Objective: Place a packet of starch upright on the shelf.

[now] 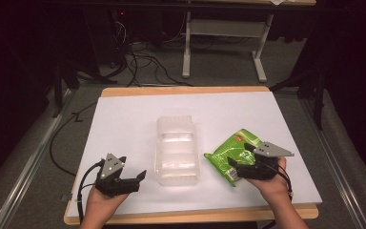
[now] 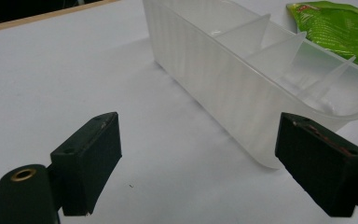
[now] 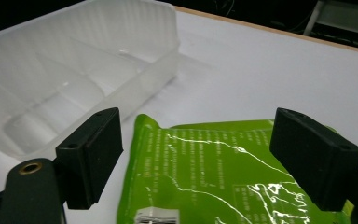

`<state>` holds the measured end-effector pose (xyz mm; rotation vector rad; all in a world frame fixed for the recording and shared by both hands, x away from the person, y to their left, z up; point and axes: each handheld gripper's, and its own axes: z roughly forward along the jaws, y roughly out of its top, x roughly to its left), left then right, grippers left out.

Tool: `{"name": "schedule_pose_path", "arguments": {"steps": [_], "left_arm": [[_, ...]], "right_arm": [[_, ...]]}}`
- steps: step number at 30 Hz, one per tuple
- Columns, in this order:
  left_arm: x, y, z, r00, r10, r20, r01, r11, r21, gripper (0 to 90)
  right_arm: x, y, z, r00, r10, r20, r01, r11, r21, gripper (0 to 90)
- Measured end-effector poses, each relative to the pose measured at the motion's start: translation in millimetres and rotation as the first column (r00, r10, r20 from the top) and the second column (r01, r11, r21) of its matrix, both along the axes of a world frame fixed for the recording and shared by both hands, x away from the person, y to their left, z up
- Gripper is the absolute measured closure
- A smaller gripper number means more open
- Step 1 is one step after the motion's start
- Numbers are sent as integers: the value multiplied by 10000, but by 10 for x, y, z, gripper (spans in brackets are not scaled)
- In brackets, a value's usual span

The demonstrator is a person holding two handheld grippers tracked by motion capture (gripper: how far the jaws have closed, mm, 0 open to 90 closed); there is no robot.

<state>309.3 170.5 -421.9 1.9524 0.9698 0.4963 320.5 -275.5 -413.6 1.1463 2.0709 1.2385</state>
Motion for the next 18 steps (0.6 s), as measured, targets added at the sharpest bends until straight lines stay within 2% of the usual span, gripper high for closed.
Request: {"name": "schedule_pose_path", "arguments": {"steps": [4,11,12,14,16,18], "left_arm": [[13,4,-13,9999,-25,-98,24,10000,-52,150],[22,19,-25,9998,-37,-170,35,10000,-88,150],[22,23,-24,9999,-26,-163,25,9999,-100,150],[22,32,-23,9999,28,-151,-30,10000,-89,151],[28,32,-31,9998,30,-183,-31,10000,-65,153],[32,24,-37,9998,-23,-213,23,10000,-16,154]], "right_arm": [[119,-121,-54,9993,-204,-316,207,9997,96,199],[216,-300,-91,9961,-642,-600,654,9977,182,243],[254,-395,-103,9937,-895,-671,912,9956,218,256],[272,-449,-113,9921,-1044,-695,1063,9941,237,258],[316,-600,-151,9852,-1453,-904,1487,9884,317,268],[334,-675,-184,9803,-1704,-997,1730,9848,181,267]]}}
